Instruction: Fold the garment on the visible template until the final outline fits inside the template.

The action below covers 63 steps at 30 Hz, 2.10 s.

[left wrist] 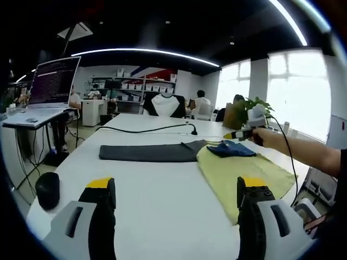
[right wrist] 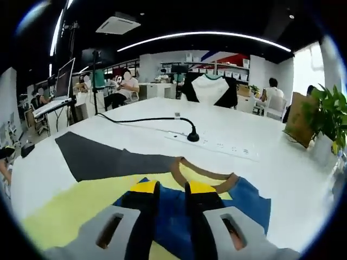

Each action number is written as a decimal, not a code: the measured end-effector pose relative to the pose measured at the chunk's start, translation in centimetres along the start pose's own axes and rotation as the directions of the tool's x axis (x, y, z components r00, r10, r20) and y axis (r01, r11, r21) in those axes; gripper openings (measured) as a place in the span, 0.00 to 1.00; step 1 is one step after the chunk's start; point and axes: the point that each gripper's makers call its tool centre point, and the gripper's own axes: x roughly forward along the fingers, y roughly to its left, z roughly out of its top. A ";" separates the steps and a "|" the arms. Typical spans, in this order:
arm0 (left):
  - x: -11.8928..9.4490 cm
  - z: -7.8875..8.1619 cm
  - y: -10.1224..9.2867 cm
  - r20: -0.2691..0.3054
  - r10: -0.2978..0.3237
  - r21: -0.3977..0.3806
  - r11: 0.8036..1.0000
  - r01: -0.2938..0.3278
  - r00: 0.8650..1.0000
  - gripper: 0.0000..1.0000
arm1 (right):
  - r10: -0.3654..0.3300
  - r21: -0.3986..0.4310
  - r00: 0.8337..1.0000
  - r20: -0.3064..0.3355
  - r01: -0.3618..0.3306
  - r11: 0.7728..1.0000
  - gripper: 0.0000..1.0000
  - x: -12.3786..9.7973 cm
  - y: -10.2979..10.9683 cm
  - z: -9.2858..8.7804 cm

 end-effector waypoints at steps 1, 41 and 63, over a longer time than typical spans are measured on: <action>0.0 0.0 0.0 0.000 0.001 -0.001 1.000 -0.001 1.000 0.98 | -0.003 0.017 1.000 -0.003 0.003 1.000 0.22 0.0 -0.4 -0.3; -0.9 -0.1 1.1 0.004 0.041 -0.010 0.999 -0.041 0.999 0.97 | 0.226 0.429 0.971 0.078 -0.237 0.872 0.00 -0.3 4.0 -1.0; -1.2 0.2 1.5 0.012 0.050 -0.016 0.999 -0.049 0.999 0.97 | 0.295 0.476 0.945 0.143 -0.327 0.817 0.00 2.7 8.8 4.9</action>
